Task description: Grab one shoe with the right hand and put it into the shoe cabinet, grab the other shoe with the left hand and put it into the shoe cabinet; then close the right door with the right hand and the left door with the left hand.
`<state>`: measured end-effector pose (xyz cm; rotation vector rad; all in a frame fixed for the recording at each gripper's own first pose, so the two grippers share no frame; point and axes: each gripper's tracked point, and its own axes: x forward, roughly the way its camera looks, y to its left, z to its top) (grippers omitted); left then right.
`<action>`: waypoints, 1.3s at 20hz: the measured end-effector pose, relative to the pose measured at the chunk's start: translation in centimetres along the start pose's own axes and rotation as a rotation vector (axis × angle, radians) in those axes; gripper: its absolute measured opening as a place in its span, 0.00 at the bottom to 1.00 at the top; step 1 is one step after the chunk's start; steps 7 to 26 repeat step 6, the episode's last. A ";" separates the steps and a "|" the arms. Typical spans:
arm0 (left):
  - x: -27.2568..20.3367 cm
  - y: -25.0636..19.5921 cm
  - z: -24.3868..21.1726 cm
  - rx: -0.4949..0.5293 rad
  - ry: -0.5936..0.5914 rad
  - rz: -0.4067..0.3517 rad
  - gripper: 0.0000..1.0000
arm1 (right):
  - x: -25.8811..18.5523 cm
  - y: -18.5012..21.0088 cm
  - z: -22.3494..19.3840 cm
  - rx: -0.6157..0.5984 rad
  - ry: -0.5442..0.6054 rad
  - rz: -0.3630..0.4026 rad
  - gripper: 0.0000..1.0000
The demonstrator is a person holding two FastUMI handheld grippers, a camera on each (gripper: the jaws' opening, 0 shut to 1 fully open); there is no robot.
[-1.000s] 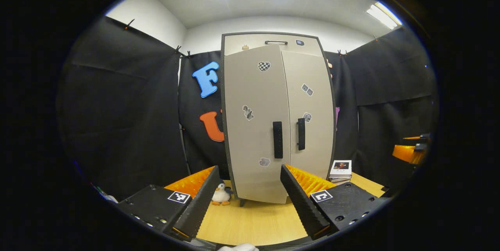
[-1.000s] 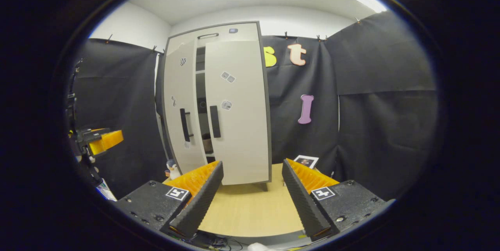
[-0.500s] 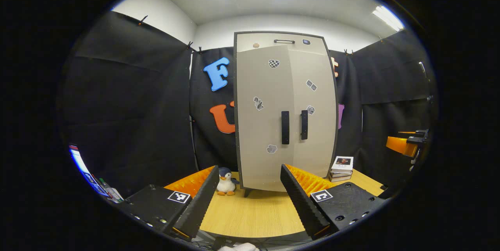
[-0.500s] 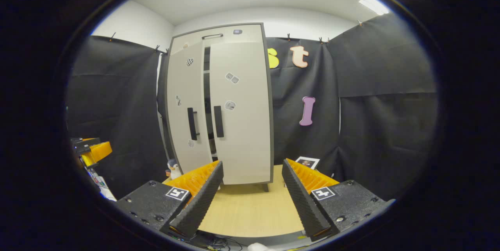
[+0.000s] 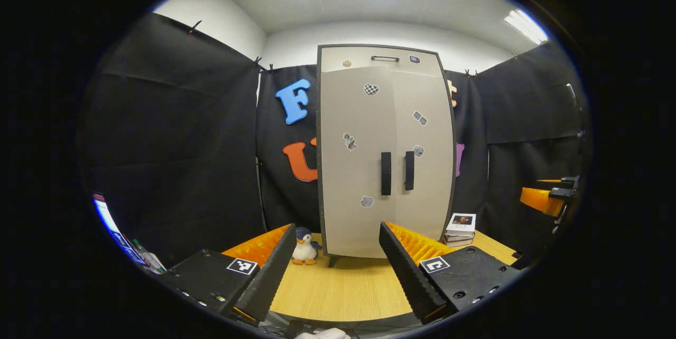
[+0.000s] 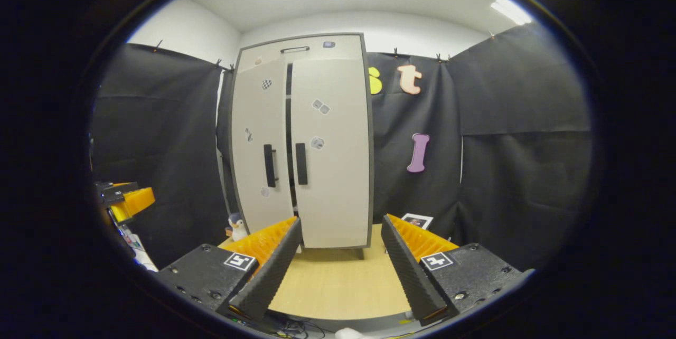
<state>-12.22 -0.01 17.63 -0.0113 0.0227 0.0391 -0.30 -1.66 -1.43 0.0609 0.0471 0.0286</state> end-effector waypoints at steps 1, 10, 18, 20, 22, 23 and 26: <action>-0.1 -0.1 0.0 0.001 0.000 -0.003 0.96 | 0.0 0.0 0.0 -0.001 0.001 -0.001 0.99; 0.4 -0.4 -0.1 0.007 0.007 -0.012 0.96 | 0.2 -0.1 -0.3 0.005 0.015 -0.005 0.99; 0.4 -0.4 -0.1 0.007 0.007 -0.012 0.96 | 0.2 -0.1 -0.3 0.005 0.015 -0.005 0.99; 0.4 -0.4 -0.1 0.007 0.007 -0.012 0.96 | 0.2 -0.1 -0.3 0.005 0.015 -0.005 0.99; 0.4 -0.4 -0.1 0.007 0.007 -0.012 0.96 | 0.2 -0.1 -0.3 0.005 0.015 -0.005 0.99; 0.4 -0.4 -0.1 0.007 0.007 -0.012 0.96 | 0.2 -0.1 -0.3 0.005 0.015 -0.005 0.99; 0.4 -0.4 -0.1 0.007 0.007 -0.012 0.96 | 0.2 -0.1 -0.3 0.005 0.015 -0.005 0.99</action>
